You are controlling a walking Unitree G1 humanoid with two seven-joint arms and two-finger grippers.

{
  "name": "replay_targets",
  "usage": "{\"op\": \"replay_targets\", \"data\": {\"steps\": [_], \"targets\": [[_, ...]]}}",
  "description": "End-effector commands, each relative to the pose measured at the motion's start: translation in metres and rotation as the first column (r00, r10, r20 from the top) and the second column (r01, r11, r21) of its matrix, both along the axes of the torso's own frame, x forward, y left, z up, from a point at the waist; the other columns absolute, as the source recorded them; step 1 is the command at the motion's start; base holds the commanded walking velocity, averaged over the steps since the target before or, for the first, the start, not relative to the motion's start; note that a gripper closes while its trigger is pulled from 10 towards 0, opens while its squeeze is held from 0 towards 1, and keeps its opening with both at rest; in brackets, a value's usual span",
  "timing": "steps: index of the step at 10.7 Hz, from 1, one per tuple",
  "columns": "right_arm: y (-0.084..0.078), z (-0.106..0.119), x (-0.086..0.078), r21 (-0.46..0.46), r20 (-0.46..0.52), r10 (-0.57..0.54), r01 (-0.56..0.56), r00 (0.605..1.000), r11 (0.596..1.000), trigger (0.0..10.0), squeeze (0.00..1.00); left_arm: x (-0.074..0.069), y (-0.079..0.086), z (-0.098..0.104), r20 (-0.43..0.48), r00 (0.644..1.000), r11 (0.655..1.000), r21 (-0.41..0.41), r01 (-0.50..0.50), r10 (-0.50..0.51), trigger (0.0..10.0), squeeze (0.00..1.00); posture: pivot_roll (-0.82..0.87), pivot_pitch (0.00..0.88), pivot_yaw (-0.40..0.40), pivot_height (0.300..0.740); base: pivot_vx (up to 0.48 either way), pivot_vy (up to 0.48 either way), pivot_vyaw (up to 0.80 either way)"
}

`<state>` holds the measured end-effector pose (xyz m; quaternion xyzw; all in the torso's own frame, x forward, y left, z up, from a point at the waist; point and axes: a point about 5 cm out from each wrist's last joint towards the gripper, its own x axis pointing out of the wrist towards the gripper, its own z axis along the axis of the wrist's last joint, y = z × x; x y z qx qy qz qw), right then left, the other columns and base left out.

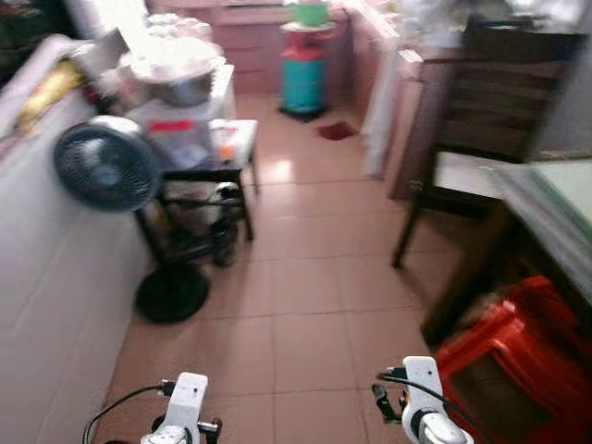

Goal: Setting the table

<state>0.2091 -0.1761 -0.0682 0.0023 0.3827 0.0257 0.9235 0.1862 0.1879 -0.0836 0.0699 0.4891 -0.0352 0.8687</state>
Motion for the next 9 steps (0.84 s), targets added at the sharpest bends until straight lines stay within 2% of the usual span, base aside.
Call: {"op": "replay_targets", "data": {"steps": [1, 3, 9], "targets": [[0.005, -0.001, 0.0, 0.009, -0.012, 0.025, -0.025, 1.0, 1.0, 10.0, 0.0, -0.003, 0.004, -0.001, -0.011, 1.0, 1.0, 0.005, -0.011, 0.011, 10.0, 0.0, 0.07, 0.0, 0.007, 0.74, 0.0, 0.0, 0.78], [0.009, -0.003, -0.002, 0.011, -0.026, 0.032, -0.032, 0.999, 0.999, 10.0, 0.0, -0.003, 0.006, -0.001, -0.01, 1.0, 1.0, 0.013, -0.012, 0.012, 10.0, 0.0, 0.07, 0.0, 0.012, 0.74, 0.0, 0.0, 0.25], [0.004, -0.007, -0.011, -0.02, -0.066, 0.063, -0.064, 0.996, 0.998, 10.0, 0.0, -0.006, 0.007, -0.002, -0.01, 1.0, 1.0, 0.019, -0.009, 0.009, 10.0, 0.0, 0.08, 0.0, 0.0, 0.74, 0.0, 0.299, 0.0]]}}
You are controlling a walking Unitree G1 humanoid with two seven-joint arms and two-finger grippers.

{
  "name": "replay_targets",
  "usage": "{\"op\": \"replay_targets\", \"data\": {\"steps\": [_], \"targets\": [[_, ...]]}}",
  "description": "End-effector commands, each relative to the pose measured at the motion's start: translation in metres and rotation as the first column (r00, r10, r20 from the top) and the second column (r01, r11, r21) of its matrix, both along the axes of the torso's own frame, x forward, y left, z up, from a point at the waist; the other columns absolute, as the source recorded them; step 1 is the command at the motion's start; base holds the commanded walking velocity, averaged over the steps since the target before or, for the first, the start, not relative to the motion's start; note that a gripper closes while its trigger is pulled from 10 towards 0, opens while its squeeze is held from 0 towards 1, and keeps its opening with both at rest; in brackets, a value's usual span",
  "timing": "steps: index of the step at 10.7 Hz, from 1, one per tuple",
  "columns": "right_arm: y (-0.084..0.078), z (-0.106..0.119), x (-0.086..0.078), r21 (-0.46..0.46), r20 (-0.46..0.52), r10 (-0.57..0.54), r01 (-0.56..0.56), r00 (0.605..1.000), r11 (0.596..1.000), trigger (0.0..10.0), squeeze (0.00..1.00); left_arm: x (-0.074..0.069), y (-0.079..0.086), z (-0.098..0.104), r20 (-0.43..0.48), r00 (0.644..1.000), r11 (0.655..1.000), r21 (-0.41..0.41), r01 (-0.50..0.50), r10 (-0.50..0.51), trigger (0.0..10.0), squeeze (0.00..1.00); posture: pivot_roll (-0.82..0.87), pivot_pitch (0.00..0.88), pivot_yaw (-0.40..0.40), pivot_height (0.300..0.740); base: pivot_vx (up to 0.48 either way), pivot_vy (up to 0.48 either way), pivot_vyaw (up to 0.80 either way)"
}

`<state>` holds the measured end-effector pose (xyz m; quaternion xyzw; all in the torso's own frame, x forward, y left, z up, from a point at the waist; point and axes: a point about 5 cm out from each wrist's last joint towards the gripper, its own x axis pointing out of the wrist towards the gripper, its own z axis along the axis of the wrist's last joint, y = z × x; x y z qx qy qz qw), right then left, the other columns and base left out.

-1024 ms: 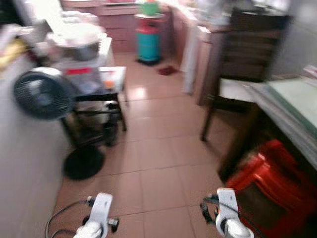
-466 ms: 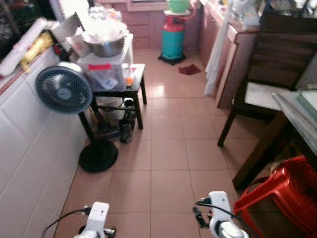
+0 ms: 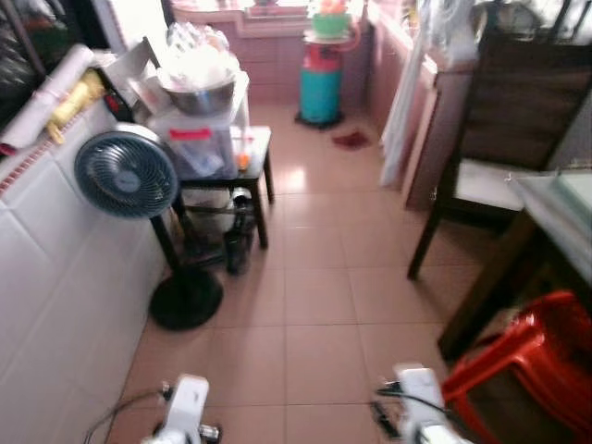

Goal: Setting the table

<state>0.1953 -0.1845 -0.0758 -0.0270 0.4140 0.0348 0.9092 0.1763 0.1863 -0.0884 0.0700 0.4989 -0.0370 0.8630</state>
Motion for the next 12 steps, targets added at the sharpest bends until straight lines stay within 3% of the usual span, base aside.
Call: {"op": "replay_targets", "data": {"steps": [1, 4, 8, 12], "targets": [[0.0128, -0.0003, 0.0021, 0.025, -0.002, 0.035, -0.035, 0.999, 0.999, 10.0, 0.0, 0.0027, 0.0095, 0.0025, 0.009, 1.0, 1.0, 0.024, -0.012, 0.012, 10.0, 0.0, 0.08, 0.0, 0.001, 0.74, 0.0, 0.322, 0.0], [0.0145, -0.0016, 0.0, 0.039, -0.009, 0.032, -0.032, 0.999, 0.999, 10.0, 0.0, 0.0035, 0.0115, 0.0031, 0.007, 1.0, 0.999, 0.043, 0.004, -0.004, 10.0, 0.0, 0.07, 0.0, 0.012, 0.74, 0.0, 0.321, 0.0], [0.0162, -0.0024, -0.0014, 0.046, -0.011, 0.03, -0.029, 0.999, 0.999, 10.0, 0.0, 0.0077, 0.0083, 0.0047, 0.017, 0.999, 0.999, 0.041, 0.03, -0.03, 10.0, 0.0, 0.07, 0.0, 0.017, 0.74, 0.0, 0.326, 0.6], [0.0149, -0.0022, -0.0012, 0.044, -0.011, 0.023, -0.023, 1.0, 0.999, 10.0, 0.0, 0.0068, 0.008, 0.0042, 0.011, 0.999, 0.998, 0.049, 0.042, -0.043, 10.0, 0.0, 0.07, 0.0, 0.012, 0.74, 0.0, 0.388, 0.0]]}}
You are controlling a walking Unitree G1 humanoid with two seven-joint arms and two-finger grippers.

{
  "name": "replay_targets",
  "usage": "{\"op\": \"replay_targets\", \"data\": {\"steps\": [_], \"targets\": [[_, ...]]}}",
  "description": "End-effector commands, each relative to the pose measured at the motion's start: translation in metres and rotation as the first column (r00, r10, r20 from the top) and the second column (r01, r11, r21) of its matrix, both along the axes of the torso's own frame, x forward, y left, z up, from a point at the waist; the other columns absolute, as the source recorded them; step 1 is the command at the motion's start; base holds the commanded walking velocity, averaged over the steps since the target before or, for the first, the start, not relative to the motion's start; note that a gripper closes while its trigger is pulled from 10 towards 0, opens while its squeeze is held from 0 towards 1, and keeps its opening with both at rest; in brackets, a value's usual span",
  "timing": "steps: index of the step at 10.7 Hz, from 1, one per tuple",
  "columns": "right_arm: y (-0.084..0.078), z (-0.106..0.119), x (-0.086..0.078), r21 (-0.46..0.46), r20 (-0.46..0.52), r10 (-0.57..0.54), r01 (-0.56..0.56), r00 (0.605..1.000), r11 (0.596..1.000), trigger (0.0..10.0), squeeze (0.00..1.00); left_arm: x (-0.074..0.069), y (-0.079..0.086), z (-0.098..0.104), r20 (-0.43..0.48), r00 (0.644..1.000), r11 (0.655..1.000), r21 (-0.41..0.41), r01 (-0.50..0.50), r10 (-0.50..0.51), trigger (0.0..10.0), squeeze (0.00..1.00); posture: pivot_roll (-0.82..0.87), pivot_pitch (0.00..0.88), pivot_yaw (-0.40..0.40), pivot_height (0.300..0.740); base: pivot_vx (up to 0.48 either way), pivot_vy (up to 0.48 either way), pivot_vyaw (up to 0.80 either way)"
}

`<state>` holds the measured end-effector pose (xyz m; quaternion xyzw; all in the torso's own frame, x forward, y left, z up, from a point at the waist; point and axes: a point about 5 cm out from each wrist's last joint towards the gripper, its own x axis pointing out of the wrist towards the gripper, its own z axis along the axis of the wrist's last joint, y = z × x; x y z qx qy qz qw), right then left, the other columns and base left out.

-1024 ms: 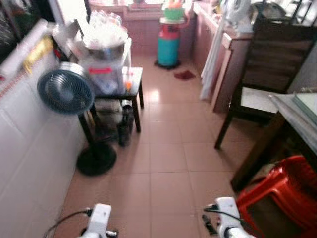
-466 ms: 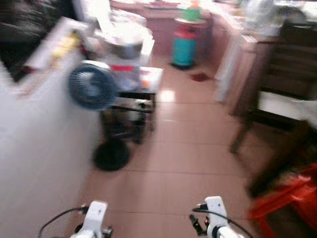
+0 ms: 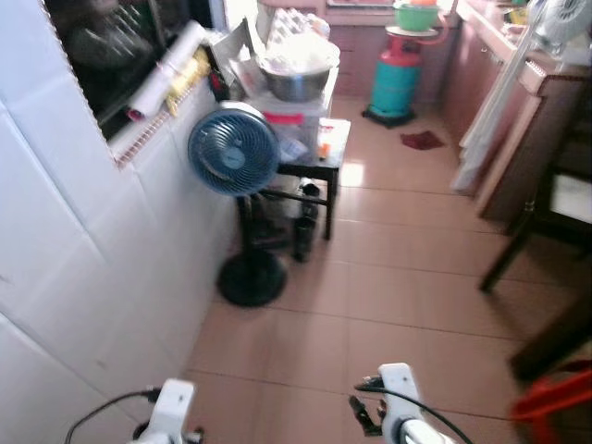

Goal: Setting the table

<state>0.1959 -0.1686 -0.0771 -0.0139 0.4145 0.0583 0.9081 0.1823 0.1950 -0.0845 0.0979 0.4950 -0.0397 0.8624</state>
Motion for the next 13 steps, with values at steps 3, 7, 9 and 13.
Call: {"op": "replay_targets", "data": {"steps": [3, 7, 9, 13], "targets": [[0.0, -0.001, -0.001, -0.014, -0.005, 0.015, -0.015, 1.0, 1.0, 10.0, 0.0, 0.001, -0.003, 0.0, 0.013, 1.0, 1.0, 0.001, 0.001, -0.001, 10.0, 0.0, 0.09, 0.0, -0.012, 0.74, 0.0, 0.0, 0.0], [0.005, 0.004, 0.01, -0.034, 0.004, 0.109, -0.108, 0.994, 0.994, 10.0, 0.0, -0.003, -0.001, -0.002, 0.023, 0.996, 0.996, -0.017, -0.089, 0.089, 10.0, 0.0, 0.17, 0.0, -0.088, 0.74, 0.0, 0.0, 0.0], [0.011, 0.008, 0.017, -0.035, 0.008, 0.142, -0.142, 0.99, 0.989, 10.0, 0.0, -0.009, 0.001, -0.004, 0.019, 0.993, 0.993, -0.024, -0.119, 0.12, 10.0, 0.0, 0.2, 0.0, -0.106, 0.74, 0.0, 0.0, 0.0], [0.013, 0.003, 0.01, 0.004, -0.01, 0.038, -0.038, 0.999, 0.999, 10.0, 0.0, -0.007, 0.003, -0.002, 0.025, 1.0, 1.0, 0.019, -0.012, 0.012, 10.0, 0.0, 0.18, 0.0, -0.041, 0.74, 0.0, 0.0, 0.0]]}}
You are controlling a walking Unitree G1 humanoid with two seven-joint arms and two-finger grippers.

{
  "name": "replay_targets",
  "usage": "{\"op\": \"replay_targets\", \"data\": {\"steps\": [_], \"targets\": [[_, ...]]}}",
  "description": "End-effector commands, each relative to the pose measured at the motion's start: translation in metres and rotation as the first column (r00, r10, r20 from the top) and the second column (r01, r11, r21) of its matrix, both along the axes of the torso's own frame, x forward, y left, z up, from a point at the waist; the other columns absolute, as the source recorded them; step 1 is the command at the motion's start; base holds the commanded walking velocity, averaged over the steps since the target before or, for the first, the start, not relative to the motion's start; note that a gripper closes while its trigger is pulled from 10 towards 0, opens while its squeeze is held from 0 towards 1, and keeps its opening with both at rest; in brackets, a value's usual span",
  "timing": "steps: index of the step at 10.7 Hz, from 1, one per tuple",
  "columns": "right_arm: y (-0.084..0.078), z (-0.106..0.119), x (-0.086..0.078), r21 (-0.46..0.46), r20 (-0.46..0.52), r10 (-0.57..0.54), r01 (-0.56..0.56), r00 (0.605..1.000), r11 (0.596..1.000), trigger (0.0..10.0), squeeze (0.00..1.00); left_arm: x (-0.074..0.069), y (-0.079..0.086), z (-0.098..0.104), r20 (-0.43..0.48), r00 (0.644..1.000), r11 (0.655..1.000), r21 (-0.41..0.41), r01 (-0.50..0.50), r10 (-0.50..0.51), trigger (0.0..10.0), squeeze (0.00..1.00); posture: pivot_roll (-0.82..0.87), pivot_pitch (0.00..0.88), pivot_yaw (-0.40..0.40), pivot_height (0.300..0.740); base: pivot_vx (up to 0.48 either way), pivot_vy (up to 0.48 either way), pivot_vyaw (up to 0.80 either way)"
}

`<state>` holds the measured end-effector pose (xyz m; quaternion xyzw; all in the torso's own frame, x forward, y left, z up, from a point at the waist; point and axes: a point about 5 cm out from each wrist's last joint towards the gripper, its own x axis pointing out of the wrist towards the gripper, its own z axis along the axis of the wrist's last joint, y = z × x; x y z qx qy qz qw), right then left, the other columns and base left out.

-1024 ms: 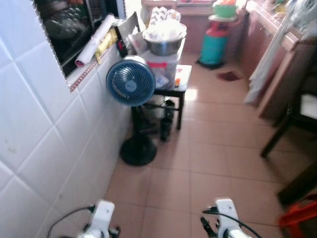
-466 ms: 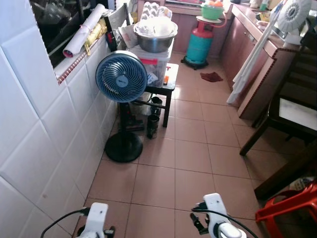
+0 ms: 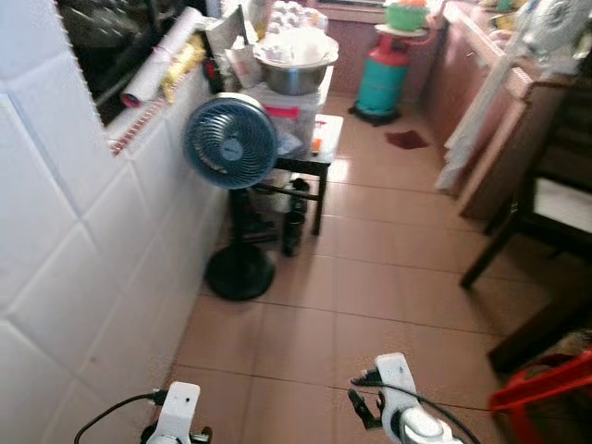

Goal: Setting the table

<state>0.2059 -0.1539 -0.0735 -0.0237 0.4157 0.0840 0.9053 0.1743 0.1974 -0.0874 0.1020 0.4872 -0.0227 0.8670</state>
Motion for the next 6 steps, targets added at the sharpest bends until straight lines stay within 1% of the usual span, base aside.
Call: {"op": "replay_targets", "data": {"steps": [1, 3, 4, 5, 6], "targets": [[-0.005, -0.004, -0.007, -0.012, -0.026, -0.024, 0.024, 0.999, 1.0, 10.0, 0.0, 0.001, -0.002, 0.0, 0.006, 1.0, 1.0, -0.003, 0.024, -0.024, 10.0, 0.0, 0.18, 0.0, -0.026, 0.74, 0.0, 0.0, 0.0], [-0.011, -0.008, -0.015, -0.024, -0.044, -0.05, 0.049, 0.998, 0.998, 10.0, 0.0, -0.001, -0.01, -0.002, 0.0, 0.999, 0.999, -0.02, 0.05, -0.05, 10.0, 0.0, 0.15, 0.0, 0.005, 0.74, 0.0, 0.0, 0.0], [-0.017, -0.01, -0.021, -0.012, -0.048, -0.115, 0.115, 0.992, 0.993, 10.0, 0.0, -0.005, -0.02, -0.004, -0.02, 0.995, 0.995, -0.013, 0.097, -0.097, 10.0, 0.0, 0.1, 0.0, 0.023, 0.74, 0.0, 0.0, 0.0], [-0.016, -0.011, -0.023, -0.001, -0.05, -0.118, 0.118, 0.992, 0.993, 10.0, 0.0, -0.006, -0.025, -0.006, -0.029, 0.993, 0.993, -0.002, 0.118, -0.118, 10.0, 0.0, 0.1, 0.0, 0.022, 0.74, 0.0, 0.0, 0.0], [-0.016, -0.012, -0.026, -0.003, -0.055, -0.1, 0.1, 0.993, 0.995, 10.0, 0.0, -0.007, -0.029, -0.007, -0.028, 0.993, 0.993, -0.005, 0.116, -0.116, 10.0, 0.0, 0.09, 0.0, 0.021, 0.74, 0.0, 0.0, 0.0]]}}
